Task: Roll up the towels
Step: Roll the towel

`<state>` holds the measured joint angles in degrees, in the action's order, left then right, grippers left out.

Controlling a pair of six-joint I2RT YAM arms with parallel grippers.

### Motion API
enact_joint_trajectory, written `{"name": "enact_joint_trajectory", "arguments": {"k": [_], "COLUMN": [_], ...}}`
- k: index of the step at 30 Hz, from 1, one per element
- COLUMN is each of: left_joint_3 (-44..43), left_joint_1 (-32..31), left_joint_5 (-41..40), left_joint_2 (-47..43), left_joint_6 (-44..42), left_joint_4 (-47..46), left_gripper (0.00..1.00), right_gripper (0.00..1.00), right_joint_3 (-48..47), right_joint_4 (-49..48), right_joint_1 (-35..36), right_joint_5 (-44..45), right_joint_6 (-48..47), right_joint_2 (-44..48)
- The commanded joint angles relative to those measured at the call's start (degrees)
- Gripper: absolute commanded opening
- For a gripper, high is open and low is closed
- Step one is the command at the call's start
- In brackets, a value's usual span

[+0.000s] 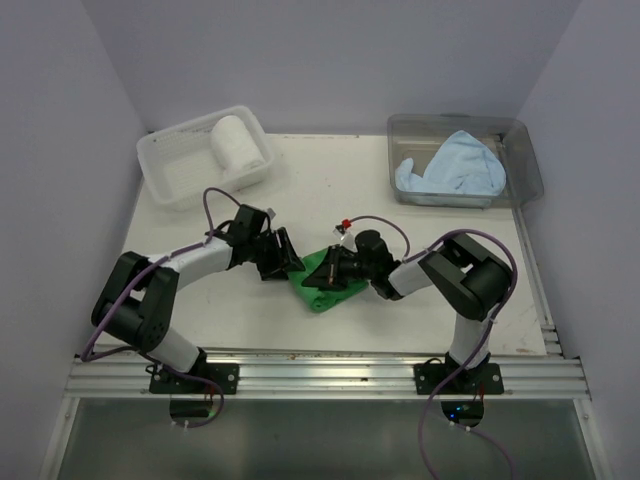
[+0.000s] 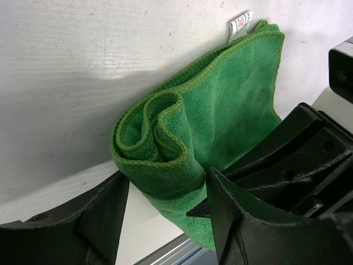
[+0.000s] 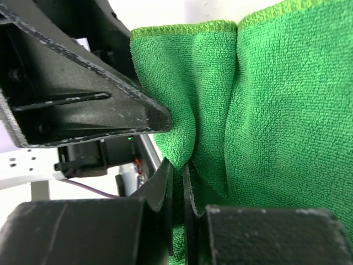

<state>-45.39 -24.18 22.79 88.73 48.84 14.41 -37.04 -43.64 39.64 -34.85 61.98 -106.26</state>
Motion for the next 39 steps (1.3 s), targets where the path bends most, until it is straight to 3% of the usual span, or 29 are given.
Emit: {"name": "enact_joint_trajectory", "arguments": {"k": [1, 10, 15, 17, 18, 20, 21, 23, 30, 34, 39], "left_joint_3": [-0.1, -1.2, -1.7, -1.7, -1.7, -1.7, -1.8, -2.0, -2.1, -1.8, -2.4], "left_joint_1": [-0.5, -1.5, -1.8, -1.9, -1.9, -1.9, -1.9, -1.9, -1.9, -1.8, -1.9], "left_joint_5": [0.2, -0.5, -1.3, -1.8, -1.9, -2.0, -2.0, -2.0, -1.9, -1.3, -2.0], "left_joint_2": [1.1, 4.8, 5.1, 4.8, 4.7, 4.7, 4.7, 4.7, 5.0, 5.1, 5.2], "left_joint_6": [0.6, 2.2, 2.9, 3.0, 2.9, 2.9, 2.8, 2.6, 2.5, 2.8, 2.4], "left_joint_4": [-3.1, -4.1, -2.0, -1.1, -0.8, -0.1, 0.2, 0.7, 1.2, 1.0, 1.8], "left_gripper": [0.61, 0.52, 0.41, 0.36, 0.36, 0.35, 0.34, 0.32, 0.29, 0.29, 0.29], "right_gripper": [0.00, 0.00, 0.00, 0.12, 0.29, 0.47, 0.50, 0.55, 0.55, 0.62, 0.64], "right_joint_3": [1.3, 2.1, 2.3, 2.1, 2.1, 1.8, 1.3, 1.0, -4.0, -8.9, -11.9], "right_joint_4": [-8.6, -9.1, -7.3, -3.9, -1.9, 5.0, 7.5, 14.6, 36.1, 46.4, 49.0], "right_joint_1": [-0.7, -1.2, -1.2, -1.2, -1.1, -1.1, -1.2, -1.1, -0.5, 2.4, 7.1], "right_joint_5": [-2.1, -1.6, -0.9, -0.2, 1.1, 2.2, 2.9, 5.1, 15.3, 18.5, 21.5], "right_joint_6": [4.2, 4.4, 3.1, 1.3, -1.0, -3.1, -5.7, -8.1, -21.5, -26.8, -28.7], "right_joint_2": [-1.1, -1.2, -0.4, 0.6, 2.6, 5.2, 7.6, 10.7, 22.9, 23.4, 19.6]}}
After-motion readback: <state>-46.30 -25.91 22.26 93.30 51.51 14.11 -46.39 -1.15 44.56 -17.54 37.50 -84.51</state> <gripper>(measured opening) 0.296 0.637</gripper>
